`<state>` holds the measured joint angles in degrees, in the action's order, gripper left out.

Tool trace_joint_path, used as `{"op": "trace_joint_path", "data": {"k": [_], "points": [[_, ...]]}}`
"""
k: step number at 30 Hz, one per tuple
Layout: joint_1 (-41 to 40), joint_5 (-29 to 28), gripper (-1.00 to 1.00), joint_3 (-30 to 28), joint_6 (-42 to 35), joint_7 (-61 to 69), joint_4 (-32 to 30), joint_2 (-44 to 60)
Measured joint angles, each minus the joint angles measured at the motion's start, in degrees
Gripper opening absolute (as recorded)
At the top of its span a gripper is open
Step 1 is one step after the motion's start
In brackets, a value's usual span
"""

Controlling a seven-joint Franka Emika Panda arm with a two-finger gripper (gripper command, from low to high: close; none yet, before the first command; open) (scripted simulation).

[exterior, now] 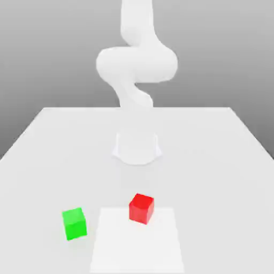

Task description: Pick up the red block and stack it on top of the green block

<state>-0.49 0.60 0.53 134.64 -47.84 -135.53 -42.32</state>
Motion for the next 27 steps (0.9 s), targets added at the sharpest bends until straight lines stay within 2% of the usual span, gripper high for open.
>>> {"op": "trace_joint_path", "data": {"k": [16, 19, 23, 24, 27], "points": [[-3.4, 2.3, 0.00, 6.0, 23.3, -18.3, -29.3, 29.9], [-4.0, -0.3, 0.00, 6.0, 31.5, -22.6, -31.5, 40.6], [-1.7, -4.5, 0.00, 2.7, 39.2, -26.0, -30.8, 49.8], [-1.0, -5.0, -1.00, 1.8, 40.9, -26.4, -30.6, 51.7], [-1.0, -5.0, -1.00, 1.8, 40.9, -26.5, -30.6, 51.7]]}}
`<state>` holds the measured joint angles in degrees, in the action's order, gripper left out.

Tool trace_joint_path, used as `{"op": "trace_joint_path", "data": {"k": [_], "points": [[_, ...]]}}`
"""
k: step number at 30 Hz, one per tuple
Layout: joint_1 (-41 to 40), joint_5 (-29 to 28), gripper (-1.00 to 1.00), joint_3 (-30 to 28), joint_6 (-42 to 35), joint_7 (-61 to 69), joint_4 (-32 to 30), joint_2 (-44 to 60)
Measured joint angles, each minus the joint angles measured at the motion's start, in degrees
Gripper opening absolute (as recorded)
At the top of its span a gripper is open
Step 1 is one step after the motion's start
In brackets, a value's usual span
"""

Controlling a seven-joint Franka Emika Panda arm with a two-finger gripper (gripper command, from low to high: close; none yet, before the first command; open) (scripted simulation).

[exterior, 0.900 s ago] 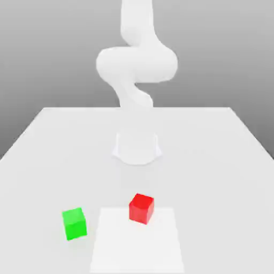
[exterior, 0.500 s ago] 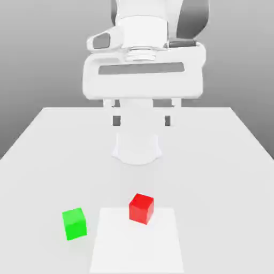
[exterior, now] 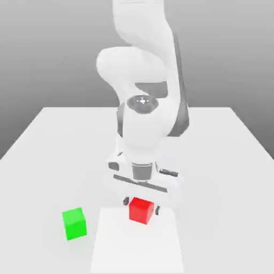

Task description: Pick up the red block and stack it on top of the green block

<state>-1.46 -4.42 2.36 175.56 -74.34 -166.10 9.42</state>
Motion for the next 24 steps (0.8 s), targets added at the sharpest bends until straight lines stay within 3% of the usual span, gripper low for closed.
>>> {"op": "trace_joint_path", "data": {"k": [4, 12, 24], "points": [[0.3, -0.3, -1.00, -0.3, 0.4, -0.2, 0.0, 0.4], [0.4, 5.1, -1.00, 0.8, -12.4, 3.5, -1.9, -14.3], [-11.2, 3.4, -1.00, -7.2, -21.1, -10.8, 7.1, -14.1]]}}
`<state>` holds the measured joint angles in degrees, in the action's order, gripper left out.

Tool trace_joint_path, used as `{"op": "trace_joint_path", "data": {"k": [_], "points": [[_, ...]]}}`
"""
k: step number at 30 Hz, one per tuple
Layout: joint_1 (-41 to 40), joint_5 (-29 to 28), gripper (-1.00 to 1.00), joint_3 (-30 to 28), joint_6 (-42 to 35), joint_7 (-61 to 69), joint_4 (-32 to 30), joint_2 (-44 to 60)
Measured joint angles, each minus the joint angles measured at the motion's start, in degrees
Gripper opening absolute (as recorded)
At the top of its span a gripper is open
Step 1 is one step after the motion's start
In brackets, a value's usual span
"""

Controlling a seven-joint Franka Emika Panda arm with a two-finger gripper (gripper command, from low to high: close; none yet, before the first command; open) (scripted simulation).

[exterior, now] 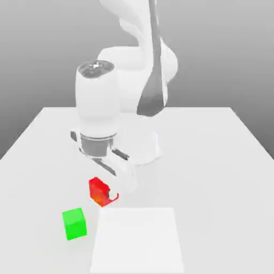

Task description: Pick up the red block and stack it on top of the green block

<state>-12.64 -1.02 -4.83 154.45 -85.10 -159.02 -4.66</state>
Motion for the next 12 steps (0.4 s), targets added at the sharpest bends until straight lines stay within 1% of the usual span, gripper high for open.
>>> {"op": "trace_joint_path", "data": {"k": [3, 4, 9, 10, 12], "points": [[-3.1, 0.0, -1.00, -2.0, -1.5, -3.3, 2.3, 0.8], [-3.4, 0.3, -1.00, -2.2, -0.7, -3.6, 2.8, 2.0], [-4.3, 3.2, -1.00, -0.9, 8.1, -2.0, 3.5, 11.7], [-4.4, 3.7, 1.00, -0.6, 9.1, -1.7, 3.6, 12.7], [-4.4, 3.7, 1.00, -0.6, 9.1, -1.7, 3.6, 12.7]]}}
